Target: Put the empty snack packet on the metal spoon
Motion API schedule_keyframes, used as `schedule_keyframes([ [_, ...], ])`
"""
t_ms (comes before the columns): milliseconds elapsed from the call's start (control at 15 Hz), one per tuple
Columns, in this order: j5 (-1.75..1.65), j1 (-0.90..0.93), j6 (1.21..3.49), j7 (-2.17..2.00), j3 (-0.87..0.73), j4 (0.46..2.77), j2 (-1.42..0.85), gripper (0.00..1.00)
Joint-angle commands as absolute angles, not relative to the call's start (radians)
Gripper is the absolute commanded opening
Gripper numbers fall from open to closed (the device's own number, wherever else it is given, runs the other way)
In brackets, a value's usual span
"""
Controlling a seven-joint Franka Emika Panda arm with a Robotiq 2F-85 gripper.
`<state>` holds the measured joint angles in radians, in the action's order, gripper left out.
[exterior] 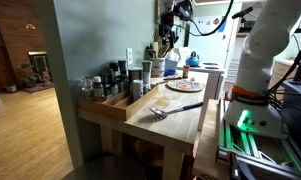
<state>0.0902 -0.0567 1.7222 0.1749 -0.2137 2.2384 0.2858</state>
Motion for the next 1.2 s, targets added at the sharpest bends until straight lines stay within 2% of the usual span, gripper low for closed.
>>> schedule_keyframes([
  [0, 0.095, -0.078, 1.720, 0.180, -0.194, 2.237, 0.284, 1.00],
  [600, 0.143, -0.115, 1.757, 0.165, -0.232, 2.238, 0.247, 1.00],
  [1133, 0.374, -0.259, 2.011, 0.204, -0.366, 2.328, 0.040, 1.00],
])
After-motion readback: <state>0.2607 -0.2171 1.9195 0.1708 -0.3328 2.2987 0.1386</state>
